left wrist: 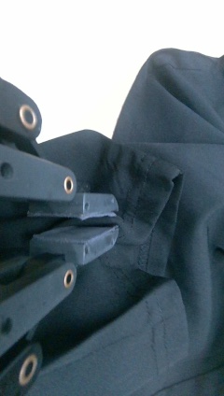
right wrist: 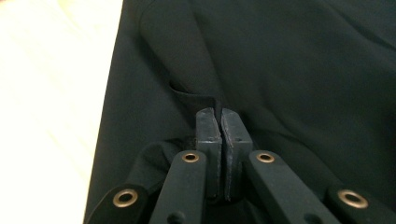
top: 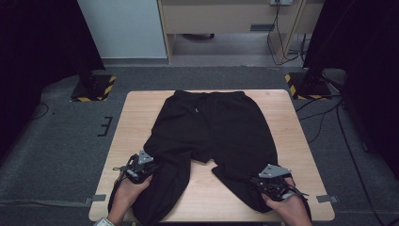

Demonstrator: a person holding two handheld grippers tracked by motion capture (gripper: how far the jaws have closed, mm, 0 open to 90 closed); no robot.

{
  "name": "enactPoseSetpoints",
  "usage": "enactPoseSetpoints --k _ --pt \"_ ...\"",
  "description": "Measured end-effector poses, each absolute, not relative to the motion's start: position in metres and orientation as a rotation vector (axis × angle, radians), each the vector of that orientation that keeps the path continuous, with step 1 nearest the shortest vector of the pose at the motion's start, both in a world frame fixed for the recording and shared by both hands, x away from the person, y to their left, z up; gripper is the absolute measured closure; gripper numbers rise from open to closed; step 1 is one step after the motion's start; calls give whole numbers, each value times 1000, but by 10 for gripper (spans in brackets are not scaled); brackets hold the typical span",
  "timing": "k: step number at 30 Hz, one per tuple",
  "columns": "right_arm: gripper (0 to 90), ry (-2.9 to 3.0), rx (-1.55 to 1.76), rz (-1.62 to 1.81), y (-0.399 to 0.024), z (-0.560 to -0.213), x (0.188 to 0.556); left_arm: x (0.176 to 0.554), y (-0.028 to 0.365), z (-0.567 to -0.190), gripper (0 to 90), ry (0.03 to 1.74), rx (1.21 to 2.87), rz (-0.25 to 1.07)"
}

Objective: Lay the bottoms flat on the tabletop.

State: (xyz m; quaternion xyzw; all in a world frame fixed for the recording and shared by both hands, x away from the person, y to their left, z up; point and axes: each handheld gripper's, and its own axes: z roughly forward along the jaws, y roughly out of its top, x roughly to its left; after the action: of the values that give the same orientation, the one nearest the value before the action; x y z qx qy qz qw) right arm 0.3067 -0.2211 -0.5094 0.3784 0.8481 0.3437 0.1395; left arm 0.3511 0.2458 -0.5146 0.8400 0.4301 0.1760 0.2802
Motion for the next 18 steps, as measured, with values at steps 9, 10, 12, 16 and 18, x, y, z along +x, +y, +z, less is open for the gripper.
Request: enactPoseSetpoints --k 9,10,12,16,18 --pt "393 2207 1185 1212 -242 -494 314 343 236 -500 605 1111 2056 487" --pt "365 2194 1183 1224 -239 -494 317 343 232 -499 569 1094 2034 489" --pt "328 2185 1176 1223 -235 -494 321 343 227 -499 514 1078 2021 484" --pt "205 2181 1160 1235 -221 -499 334 349 206 -502 440 1047 1978 373" --pt "240 2197 1147 1234 -215 -502 337 350 194 -504 436 1023 2007 380"
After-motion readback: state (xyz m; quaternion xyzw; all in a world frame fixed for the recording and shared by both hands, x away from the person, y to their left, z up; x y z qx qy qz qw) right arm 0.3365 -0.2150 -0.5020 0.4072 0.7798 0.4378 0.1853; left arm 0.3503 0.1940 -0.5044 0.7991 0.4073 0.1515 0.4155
